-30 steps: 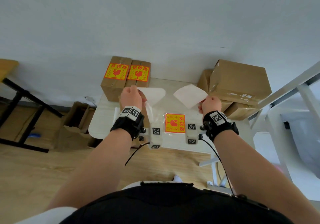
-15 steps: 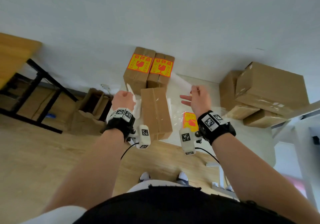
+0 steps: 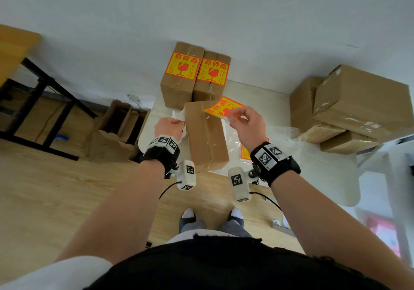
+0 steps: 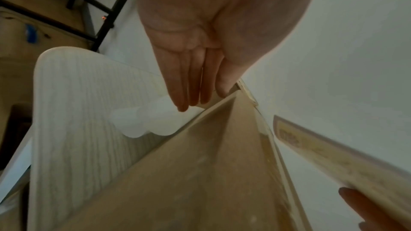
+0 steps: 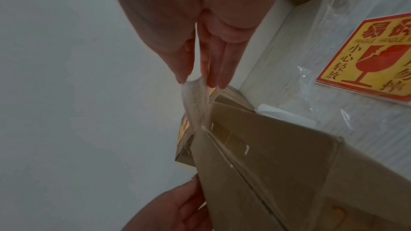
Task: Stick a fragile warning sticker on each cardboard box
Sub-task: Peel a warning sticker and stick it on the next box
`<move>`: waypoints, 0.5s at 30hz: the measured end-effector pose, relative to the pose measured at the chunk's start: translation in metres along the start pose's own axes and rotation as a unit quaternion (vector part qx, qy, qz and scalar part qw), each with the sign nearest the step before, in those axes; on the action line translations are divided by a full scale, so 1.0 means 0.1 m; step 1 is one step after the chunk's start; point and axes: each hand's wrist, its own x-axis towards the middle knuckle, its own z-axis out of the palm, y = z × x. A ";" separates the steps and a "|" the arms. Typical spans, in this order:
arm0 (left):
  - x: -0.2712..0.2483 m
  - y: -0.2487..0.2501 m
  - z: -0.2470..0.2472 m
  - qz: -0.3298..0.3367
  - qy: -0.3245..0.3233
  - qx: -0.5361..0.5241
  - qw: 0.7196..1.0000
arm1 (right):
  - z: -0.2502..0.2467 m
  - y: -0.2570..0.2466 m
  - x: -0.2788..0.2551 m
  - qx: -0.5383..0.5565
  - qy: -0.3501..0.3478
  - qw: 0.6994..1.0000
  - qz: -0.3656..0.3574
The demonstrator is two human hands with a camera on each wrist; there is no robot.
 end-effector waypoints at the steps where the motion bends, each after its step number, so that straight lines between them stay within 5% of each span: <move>1: 0.00 -0.01 0.00 -0.003 0.000 0.002 1.000 | 0.00 -0.01 -0.01 -0.002 -0.004 1.000 -0.005; 8: -0.18 0.12 -0.01 0.077 0.068 -0.065 0.993 | 0.00 -0.08 0.00 0.029 -0.019 0.999 -0.010; 15: -0.48 0.47 -0.01 0.027 -0.116 -0.157 0.980 | 0.08 -0.18 -0.08 0.055 -0.068 0.996 -0.030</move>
